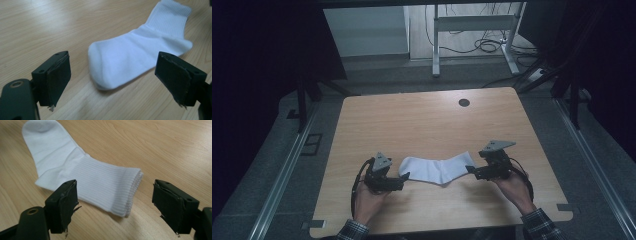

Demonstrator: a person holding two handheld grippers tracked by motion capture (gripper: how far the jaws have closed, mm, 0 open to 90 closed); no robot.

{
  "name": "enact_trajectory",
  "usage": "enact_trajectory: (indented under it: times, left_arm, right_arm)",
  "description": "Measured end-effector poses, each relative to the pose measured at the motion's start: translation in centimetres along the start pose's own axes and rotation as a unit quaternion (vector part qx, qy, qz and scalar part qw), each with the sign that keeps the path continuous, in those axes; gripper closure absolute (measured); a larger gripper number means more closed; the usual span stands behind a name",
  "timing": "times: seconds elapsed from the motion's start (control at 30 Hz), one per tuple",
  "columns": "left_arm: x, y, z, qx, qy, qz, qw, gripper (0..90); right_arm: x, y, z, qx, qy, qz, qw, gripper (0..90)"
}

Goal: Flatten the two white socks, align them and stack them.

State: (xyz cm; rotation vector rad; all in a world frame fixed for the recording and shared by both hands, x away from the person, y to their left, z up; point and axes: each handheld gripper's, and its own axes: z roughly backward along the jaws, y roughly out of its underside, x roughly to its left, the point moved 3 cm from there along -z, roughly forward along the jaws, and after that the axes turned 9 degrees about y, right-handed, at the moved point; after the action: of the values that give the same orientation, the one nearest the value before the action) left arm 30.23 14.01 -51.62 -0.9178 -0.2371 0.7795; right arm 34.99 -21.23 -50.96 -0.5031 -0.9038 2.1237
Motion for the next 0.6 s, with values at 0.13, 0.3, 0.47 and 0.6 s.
enact_trajectory:
  times: [0.13,0.3,0.47,0.6]
  left_arm:
    - [-0.1,0.6,1.0,0.000,-0.003,-0.002,1.0000,13.7]
    - [0.0,1.5,2.1,-0.002,-0.008,-0.001,1.0000,13.5]
    - [0.0,2.8,2.8,0.005,-0.014,0.001,0.9999,13.2]
    - [0.0,4.0,3.4,0.011,-0.021,0.002,0.9997,13.0]
  right_arm:
    - [0.0,0.2,0.5,-0.004,0.002,0.002,1.0000,18.5]
    - [-0.3,0.8,1.2,-0.007,0.003,0.002,1.0000,16.2]
    - [-0.8,1.8,1.9,-0.006,0.006,-0.003,1.0000,15.7]
    - [-1.3,2.6,2.3,-0.006,0.012,-0.008,0.9999,15.3]
